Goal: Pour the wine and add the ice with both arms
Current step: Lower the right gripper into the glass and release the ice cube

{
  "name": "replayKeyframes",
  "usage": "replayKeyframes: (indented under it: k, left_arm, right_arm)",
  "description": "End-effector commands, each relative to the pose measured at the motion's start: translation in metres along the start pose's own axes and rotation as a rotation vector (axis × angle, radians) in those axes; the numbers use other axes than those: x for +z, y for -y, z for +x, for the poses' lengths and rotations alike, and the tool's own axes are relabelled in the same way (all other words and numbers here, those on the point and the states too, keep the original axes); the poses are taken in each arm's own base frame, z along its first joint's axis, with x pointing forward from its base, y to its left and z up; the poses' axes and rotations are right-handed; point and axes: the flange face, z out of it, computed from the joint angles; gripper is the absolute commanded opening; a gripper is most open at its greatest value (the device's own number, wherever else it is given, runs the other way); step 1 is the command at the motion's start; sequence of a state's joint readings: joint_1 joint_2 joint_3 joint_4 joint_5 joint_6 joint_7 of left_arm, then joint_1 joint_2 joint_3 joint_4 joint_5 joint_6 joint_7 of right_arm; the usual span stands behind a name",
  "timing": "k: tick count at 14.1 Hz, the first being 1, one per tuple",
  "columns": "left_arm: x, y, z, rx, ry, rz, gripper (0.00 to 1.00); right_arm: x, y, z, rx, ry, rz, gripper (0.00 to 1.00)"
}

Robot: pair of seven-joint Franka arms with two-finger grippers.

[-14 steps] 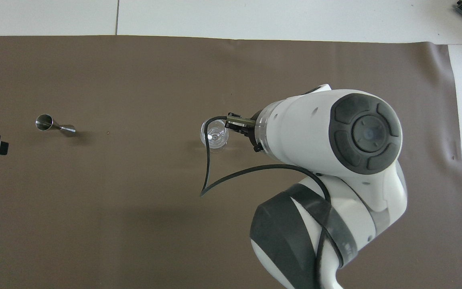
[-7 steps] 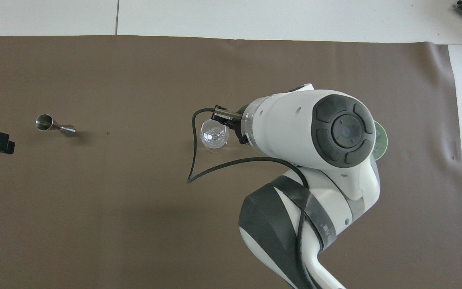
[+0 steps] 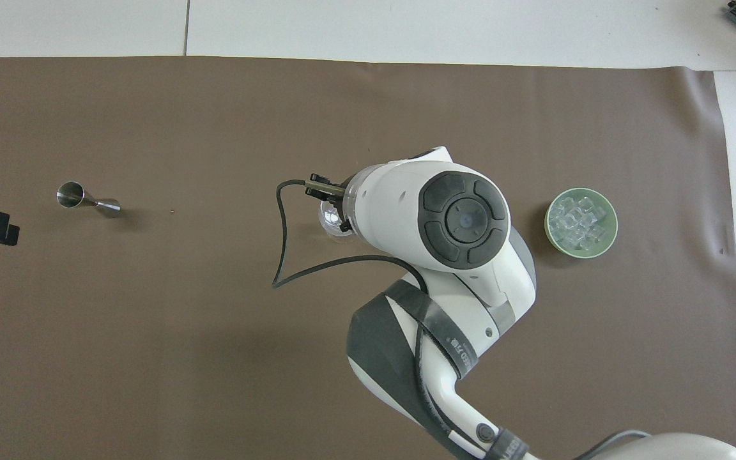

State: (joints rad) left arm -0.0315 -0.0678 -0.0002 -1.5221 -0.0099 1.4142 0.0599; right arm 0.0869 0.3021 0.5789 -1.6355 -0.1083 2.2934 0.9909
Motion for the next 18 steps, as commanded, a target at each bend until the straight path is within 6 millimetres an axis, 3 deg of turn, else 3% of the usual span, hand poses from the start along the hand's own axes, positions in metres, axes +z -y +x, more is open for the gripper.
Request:
replayKeyframes:
  k: [1,12,14,18]
  left_arm:
    - [-0.005,0.002,-0.004,-0.004,-0.001,0.012,1.00]
    - [-0.005,0.002,-0.004,-0.004,-0.001,0.012,1.00]
    - [-0.005,0.002,-0.004,-0.004,-0.001,0.012,1.00]
    - [-0.005,0.002,-0.004,-0.004,-0.001,0.012,1.00]
  right_arm:
    - [0.004,0.005,0.005,0.009,-0.020,0.021,0.00]
    - [0.024,0.000,0.009,0.005,-0.017,0.020,0.00]
    - [0.025,0.000,0.008,0.005,-0.015,0.018,0.05]
    - [0.027,0.000,0.006,0.004,-0.011,0.013,0.24]
